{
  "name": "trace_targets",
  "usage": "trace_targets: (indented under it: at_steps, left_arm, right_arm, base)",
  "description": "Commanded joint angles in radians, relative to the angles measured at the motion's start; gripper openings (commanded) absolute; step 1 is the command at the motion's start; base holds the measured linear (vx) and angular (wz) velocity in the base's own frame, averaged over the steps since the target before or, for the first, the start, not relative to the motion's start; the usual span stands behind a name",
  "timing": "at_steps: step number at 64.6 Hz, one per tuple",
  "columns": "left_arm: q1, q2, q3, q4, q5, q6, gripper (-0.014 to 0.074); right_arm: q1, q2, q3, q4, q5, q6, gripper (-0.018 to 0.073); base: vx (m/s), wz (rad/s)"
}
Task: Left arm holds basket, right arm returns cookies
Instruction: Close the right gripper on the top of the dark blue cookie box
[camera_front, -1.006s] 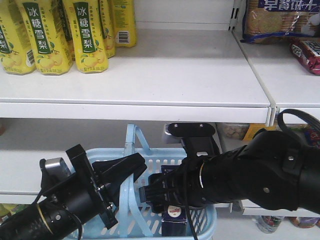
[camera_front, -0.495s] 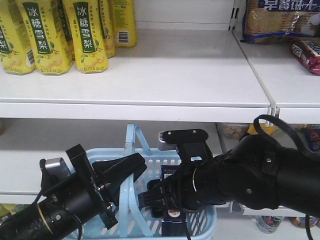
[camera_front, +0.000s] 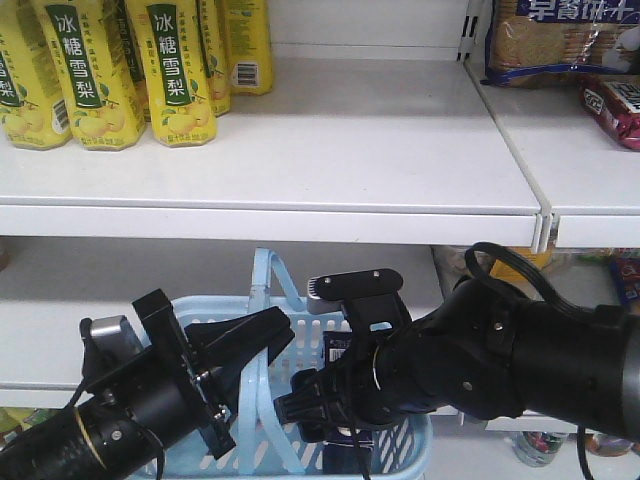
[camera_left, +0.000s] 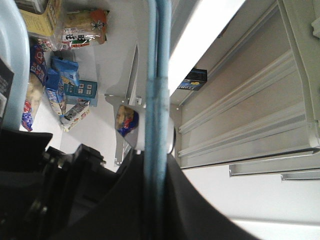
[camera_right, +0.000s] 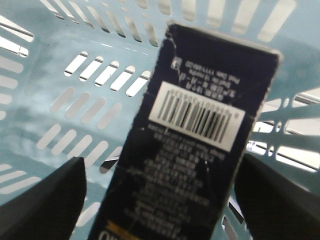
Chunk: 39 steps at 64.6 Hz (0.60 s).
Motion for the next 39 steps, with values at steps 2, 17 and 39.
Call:
trace_targets:
  at_steps: [2, 17, 39]
  left_arm:
    - [-0.007, -0.032, -0.027, -0.018, -0.287, 0.000, 0.0000]
    - [-0.007, -0.032, -0.027, -0.018, -0.287, 0.000, 0.0000]
    - [-0.007, -0.032, -0.027, -0.018, -0.287, 0.000, 0.0000]
  right_arm:
    - [-0.002, -0.019, -0.028, -0.020, -0.053, -0.005, 0.0547]
    - [-0.002, -0.009, -0.028, -0.021, -0.069, -0.005, 0.0421]
    - [-0.002, -0.009, -0.028, -0.024, -0.072, -0.006, -0.0011]
  base:
    - [0.00, 0.00]
    - [0.00, 0.00]
    - [0.00, 0.00]
